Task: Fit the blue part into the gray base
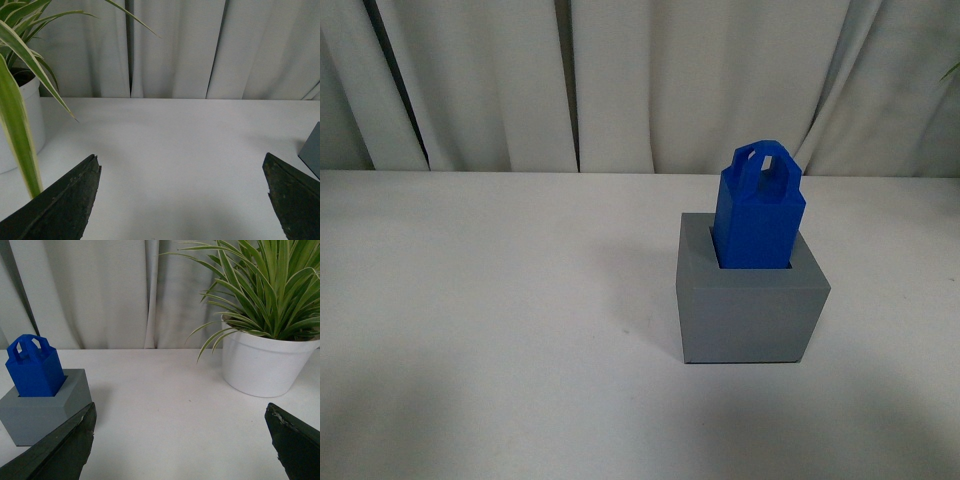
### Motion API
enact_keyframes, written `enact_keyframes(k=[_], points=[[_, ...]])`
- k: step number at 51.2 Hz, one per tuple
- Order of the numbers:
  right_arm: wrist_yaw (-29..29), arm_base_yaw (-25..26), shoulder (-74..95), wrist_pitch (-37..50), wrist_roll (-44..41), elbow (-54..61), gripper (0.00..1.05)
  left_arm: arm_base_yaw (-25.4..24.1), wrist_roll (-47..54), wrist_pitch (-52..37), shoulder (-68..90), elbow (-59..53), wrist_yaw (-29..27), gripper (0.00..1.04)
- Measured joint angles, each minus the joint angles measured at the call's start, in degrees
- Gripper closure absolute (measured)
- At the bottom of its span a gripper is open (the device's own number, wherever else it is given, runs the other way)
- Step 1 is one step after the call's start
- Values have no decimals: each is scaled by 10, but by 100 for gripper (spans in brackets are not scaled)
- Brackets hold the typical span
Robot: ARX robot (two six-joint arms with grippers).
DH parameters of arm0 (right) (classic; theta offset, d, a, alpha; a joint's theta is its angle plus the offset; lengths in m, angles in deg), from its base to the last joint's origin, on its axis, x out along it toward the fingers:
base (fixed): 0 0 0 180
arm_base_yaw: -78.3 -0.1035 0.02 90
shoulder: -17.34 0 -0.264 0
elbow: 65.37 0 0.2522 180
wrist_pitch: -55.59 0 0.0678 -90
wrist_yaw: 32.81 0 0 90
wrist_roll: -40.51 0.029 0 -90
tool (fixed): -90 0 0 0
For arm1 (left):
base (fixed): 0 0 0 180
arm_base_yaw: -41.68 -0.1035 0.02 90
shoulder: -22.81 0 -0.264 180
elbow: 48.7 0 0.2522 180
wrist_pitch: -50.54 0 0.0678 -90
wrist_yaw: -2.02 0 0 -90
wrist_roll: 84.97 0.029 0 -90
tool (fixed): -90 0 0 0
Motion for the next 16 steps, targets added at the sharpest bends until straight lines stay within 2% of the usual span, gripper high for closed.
enact_keyframes(k=[16], points=[[0, 0, 0, 0, 0, 0, 7, 0, 0, 0, 0, 0, 0, 6]])
